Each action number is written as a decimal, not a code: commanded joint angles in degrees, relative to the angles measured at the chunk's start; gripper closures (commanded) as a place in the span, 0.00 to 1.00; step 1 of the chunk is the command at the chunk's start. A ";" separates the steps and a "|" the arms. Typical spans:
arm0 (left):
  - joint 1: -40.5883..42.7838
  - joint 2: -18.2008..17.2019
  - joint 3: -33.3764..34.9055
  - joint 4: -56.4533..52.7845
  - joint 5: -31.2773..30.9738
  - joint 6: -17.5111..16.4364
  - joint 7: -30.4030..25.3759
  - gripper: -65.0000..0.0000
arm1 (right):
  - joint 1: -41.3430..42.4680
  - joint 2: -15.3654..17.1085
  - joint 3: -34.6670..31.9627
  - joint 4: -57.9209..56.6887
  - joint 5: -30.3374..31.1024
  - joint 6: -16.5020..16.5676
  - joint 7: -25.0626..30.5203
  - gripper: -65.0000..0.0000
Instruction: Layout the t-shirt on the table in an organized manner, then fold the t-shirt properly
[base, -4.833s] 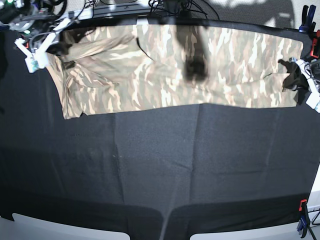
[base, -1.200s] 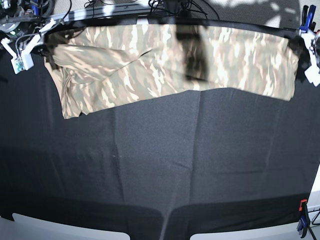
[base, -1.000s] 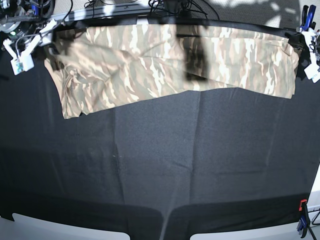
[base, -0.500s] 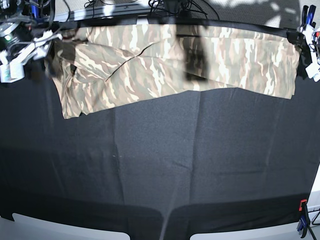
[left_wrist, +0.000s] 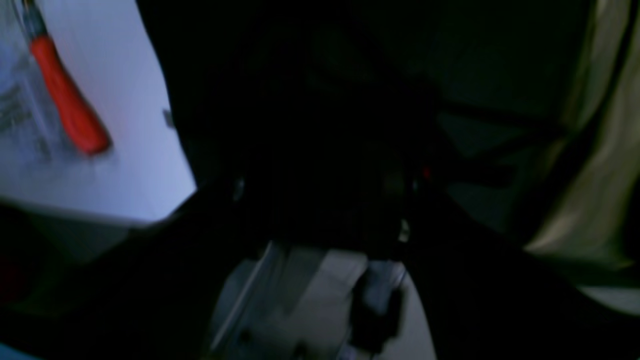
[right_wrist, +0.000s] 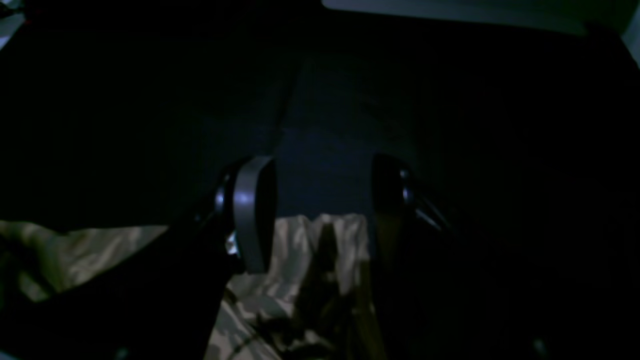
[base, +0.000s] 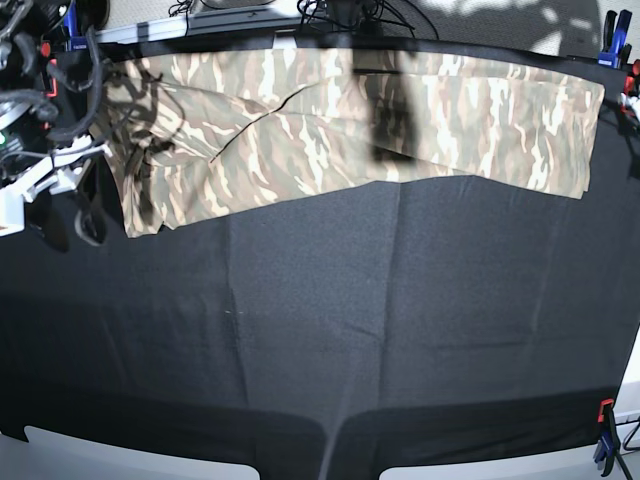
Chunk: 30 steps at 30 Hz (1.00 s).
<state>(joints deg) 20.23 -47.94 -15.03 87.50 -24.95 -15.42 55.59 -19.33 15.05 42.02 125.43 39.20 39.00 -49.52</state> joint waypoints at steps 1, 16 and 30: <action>-1.51 -1.62 -0.68 1.01 -1.33 0.44 -0.42 0.60 | 0.26 0.68 0.35 0.94 1.03 -0.59 1.31 0.54; -5.25 -1.57 -0.68 -7.80 -22.93 -12.31 -3.17 0.52 | 0.26 0.68 0.35 0.76 1.73 -1.25 -6.75 0.54; -17.55 3.26 -0.68 -35.12 -42.62 -24.58 8.00 0.52 | 0.26 0.70 0.35 0.76 1.68 -0.42 -7.52 0.54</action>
<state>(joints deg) 2.96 -43.72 -15.51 52.14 -68.14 -39.70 62.30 -19.35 15.00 42.09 125.36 40.34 38.22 -58.22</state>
